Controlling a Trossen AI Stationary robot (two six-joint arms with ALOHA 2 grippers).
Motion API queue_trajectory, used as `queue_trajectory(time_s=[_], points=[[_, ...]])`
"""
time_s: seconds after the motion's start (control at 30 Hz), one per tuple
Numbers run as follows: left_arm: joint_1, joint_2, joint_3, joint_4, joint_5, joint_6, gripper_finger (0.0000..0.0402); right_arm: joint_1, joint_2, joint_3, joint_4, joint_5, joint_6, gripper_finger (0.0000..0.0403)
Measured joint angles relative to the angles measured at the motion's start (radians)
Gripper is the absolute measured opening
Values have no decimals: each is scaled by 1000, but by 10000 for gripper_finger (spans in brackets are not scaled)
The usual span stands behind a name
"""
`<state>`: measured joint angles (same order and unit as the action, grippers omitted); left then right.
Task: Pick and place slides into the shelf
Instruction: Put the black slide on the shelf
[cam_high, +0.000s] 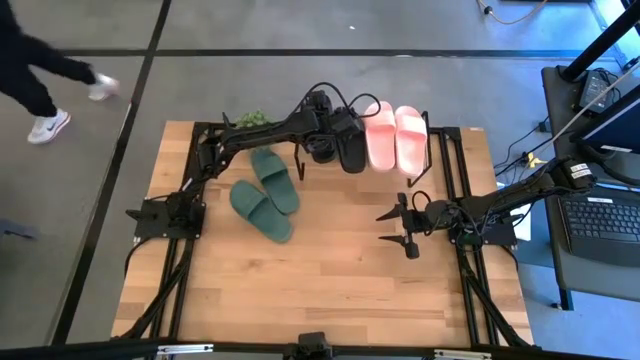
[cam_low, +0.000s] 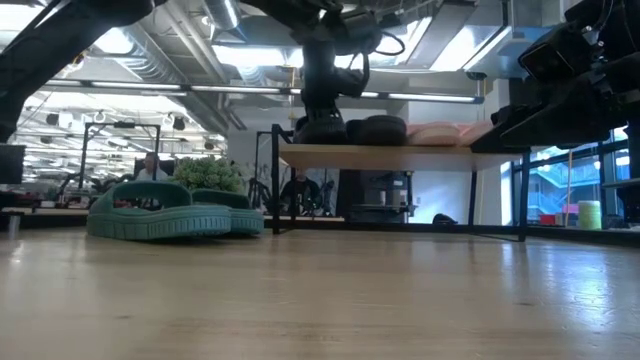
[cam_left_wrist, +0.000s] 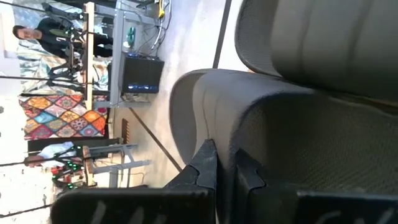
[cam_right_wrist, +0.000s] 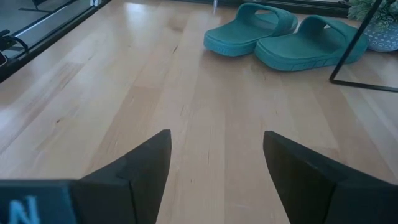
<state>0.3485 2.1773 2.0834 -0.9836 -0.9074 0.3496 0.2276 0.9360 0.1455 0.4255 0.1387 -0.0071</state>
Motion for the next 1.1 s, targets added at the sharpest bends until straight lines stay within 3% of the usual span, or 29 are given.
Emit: queue_trajectory(time_s=[0.4, 0.73, 1.1], points=[[-2, 51, 2, -7, -2, 26, 2, 0, 0, 0, 0, 0, 0, 255], [-21, 46, -1, 16, -79, 31, 58, 0, 0, 0, -1, 0, 0, 255], [-21, 46, -2, 24, -73, 33, 66, 0, 0, 0, -1, 0, 0, 255]])
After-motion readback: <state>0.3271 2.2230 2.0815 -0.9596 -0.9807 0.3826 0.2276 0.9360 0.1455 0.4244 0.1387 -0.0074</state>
